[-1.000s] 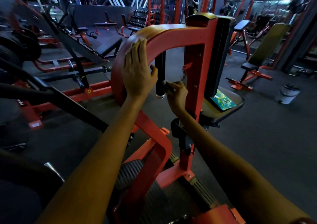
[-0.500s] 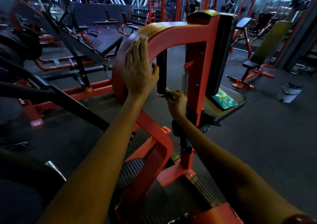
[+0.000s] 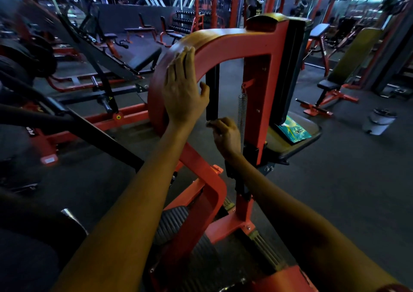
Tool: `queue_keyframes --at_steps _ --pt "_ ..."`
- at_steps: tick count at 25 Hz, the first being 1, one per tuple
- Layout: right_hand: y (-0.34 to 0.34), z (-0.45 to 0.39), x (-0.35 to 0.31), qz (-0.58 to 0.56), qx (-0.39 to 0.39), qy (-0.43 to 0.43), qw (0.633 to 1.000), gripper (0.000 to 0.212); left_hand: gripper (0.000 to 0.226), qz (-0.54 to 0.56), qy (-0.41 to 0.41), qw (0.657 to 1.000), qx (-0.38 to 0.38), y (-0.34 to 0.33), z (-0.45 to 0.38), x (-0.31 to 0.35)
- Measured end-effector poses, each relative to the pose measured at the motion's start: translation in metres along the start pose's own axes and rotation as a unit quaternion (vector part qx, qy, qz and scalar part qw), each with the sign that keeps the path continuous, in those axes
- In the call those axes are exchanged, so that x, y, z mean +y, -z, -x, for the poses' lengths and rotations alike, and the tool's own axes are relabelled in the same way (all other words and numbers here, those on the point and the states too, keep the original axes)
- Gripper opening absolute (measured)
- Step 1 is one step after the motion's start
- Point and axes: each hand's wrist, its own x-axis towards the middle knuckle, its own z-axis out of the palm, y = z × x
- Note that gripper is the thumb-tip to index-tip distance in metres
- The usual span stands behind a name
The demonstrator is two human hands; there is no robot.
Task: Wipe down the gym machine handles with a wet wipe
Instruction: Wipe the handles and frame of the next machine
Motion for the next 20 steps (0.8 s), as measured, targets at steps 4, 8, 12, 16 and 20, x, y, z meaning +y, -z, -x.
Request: queue_keyframes --at_steps 4,8,12,16,20 --pt "0.023 -0.031 -0.019 -0.012 0.05 0.025 0.998 0.024 0.064 -0.008 -0.007 1.0 0.007 0.001 0.0 -0.001" --pt "0.029 -0.051 -0.032 -0.031 0.074 0.041 0.996 0.019 0.064 -0.005 -0.004 1.0 0.0 0.0 0.0 -0.001" --pt "-0.002 -0.007 0.002 0.042 -0.03 0.096 0.994 0.022 0.061 0.014 -0.005 1.0 0.003 0.002 0.0 -0.001" --pt "0.015 -0.013 -0.011 -0.034 -0.017 0.022 0.999 0.023 0.041 0.052 -0.019 0.997 0.054 0.006 -0.011 -0.005" --pt "0.032 -0.051 -0.03 -0.018 0.054 0.084 0.995 0.027 0.041 0.02 -0.043 0.998 0.045 0.003 -0.009 -0.011"
